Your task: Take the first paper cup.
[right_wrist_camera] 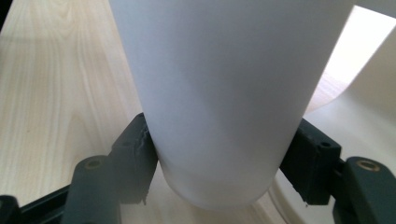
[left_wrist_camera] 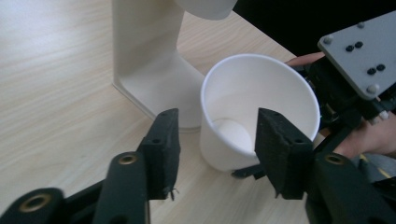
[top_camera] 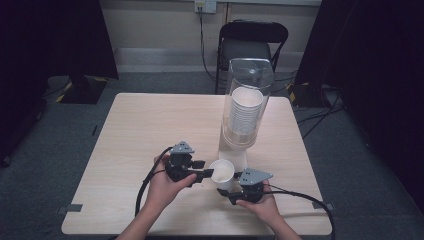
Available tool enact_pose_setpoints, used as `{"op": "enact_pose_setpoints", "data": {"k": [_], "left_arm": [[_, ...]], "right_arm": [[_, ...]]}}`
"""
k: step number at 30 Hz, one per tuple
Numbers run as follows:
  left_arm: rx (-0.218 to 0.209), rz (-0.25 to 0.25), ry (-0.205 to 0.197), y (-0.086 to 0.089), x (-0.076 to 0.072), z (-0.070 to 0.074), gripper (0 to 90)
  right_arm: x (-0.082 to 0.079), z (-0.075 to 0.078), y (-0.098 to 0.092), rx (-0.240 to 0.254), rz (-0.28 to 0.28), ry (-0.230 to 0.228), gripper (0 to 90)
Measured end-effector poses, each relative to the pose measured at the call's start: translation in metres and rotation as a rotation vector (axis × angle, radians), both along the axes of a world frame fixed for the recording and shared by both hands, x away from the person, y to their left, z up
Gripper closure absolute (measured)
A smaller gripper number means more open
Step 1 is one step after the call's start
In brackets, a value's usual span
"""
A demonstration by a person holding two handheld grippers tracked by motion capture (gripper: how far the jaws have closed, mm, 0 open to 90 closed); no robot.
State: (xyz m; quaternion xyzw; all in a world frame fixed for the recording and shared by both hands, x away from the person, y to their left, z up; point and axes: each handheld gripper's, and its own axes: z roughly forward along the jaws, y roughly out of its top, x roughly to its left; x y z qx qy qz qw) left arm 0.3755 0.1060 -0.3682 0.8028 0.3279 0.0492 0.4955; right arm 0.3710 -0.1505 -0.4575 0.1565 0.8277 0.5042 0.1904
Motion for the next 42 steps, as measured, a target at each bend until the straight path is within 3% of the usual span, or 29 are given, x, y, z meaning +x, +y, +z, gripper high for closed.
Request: {"op": "enact_pose_setpoints", "data": {"k": [1,3,4,8,10,14,18,19,21,24,28,30,35,42], "left_arm": [[-0.006,-0.003,0.019,-0.002,0.000,-0.001,56.2],[0.030,-0.006,0.047,-0.006,0.002,-0.004,62.6],[0.057,0.004,0.045,-0.007,0.002,-0.006,65.9],[0.081,0.019,0.080,-0.006,0.004,-0.007,76.7],[0.100,0.033,0.089,-0.004,0.005,-0.007,79.2],[0.080,0.047,0.112,0.003,0.007,-0.008,86.6],[0.096,0.068,0.117,0.010,0.007,-0.007,87.6],[0.113,0.094,0.129,0.019,0.008,-0.006,87.6],[0.105,0.112,0.147,0.028,0.008,-0.006,87.7],[0.115,0.154,0.163,0.044,0.010,-0.007,87.7],[0.134,0.214,0.183,0.067,0.015,-0.007,87.7],[0.137,0.231,0.187,0.071,0.016,-0.008,87.6],[0.131,0.301,0.201,0.089,0.024,-0.008,87.4],[0.145,0.363,0.217,0.097,0.035,-0.010,87.1]], "right_arm": [[0.000,0.000,0.000,-0.005,0.004,0.000,33.8],[0.000,0.000,0.001,-0.002,0.015,0.005,33.7],[-0.001,0.001,0.002,-0.009,0.018,-0.001,33.6],[-0.003,0.001,0.009,-0.068,0.034,-0.036,33.3],[-0.003,0.000,0.011,-0.070,0.036,-0.040,33.3],[-0.003,0.001,0.010,-0.053,0.026,-0.038,29.7],[-0.003,0.002,0.008,-0.062,-0.007,-0.045,24.7],[-0.003,0.004,0.006,-0.062,-0.014,-0.049,23.4],[-0.003,0.005,0.004,-0.065,-0.029,-0.059,22.3],[-0.001,0.006,0.000,-0.036,-0.046,-0.056,22.4],[0.004,0.008,-0.009,-0.013,-0.110,-0.044,21.5],[0.007,0.009,-0.013,0.009,-0.130,-0.041,21.5],[0.010,0.008,-0.016,0.007,-0.136,-0.027,22.1],[0.010,0.007,-0.019,-0.002,-0.141,-0.018,23.2]]}}
